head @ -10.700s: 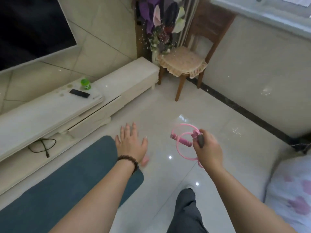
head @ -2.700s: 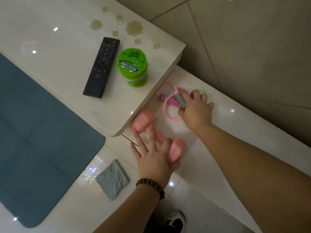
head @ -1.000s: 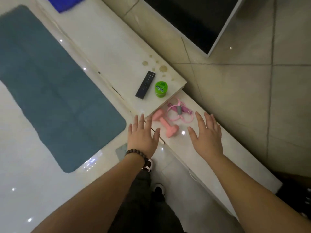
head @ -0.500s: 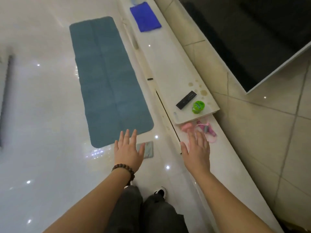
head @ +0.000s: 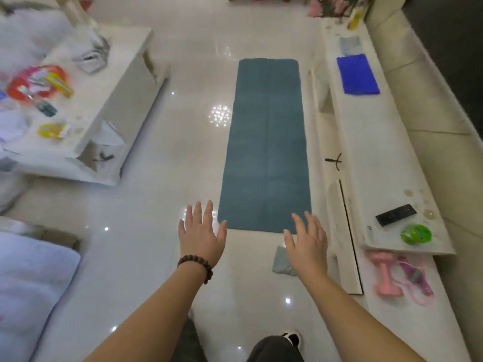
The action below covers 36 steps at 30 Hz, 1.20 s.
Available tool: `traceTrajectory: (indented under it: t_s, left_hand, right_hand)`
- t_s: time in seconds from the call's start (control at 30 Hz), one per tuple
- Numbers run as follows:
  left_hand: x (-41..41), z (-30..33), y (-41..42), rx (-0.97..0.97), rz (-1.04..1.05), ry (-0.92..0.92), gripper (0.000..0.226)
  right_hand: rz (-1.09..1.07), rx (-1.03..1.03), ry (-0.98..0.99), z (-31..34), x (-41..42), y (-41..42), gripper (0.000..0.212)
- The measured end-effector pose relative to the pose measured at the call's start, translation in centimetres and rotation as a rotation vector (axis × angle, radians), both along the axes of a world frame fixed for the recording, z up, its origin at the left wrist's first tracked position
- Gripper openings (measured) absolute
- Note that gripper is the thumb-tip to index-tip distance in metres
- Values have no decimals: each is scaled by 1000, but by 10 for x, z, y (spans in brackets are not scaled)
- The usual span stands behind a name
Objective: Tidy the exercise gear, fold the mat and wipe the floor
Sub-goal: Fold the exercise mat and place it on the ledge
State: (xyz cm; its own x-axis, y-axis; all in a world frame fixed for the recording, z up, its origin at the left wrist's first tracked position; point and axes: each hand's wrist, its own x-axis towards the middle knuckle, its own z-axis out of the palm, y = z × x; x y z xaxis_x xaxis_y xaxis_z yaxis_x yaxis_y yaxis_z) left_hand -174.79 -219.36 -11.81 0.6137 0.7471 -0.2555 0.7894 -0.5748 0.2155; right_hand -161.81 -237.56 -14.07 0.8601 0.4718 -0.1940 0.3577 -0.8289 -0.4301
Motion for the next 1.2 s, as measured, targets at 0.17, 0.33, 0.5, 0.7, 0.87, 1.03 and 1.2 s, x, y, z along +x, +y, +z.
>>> traceTrajectory:
  t_s: [0.17,0.33,0.5,0.7,0.87,1.03,1.2]
  left_hand:
    - [-48,1,99,-8,63,-56,63]
    - [-93,4,207,-30,50,-57,63]
    - [-113,16,291,-46,30,-53,63]
    - [-102,19,365,-54,7,-71,64]
    - [-68,18,422,-50,-22,-111,64]
    - [-6,4,492,-15,-69,-123,64]
    - [99,-7,574,-29,-190,-83,66]
  right_hand:
    - [68,-14,0,-5,-39,112,50]
    - [31,3,-23,2,-78,220,48]
    - [31,0,-38,20,-99,308,48]
    - [34,-23,-49,31,-84,377,48]
    - [-1,-35,-43,24,-51,422,47]
    - [-52,-10,-46,0,1,478,46]
    - [-164,-4,-3,-27,86,547,45]
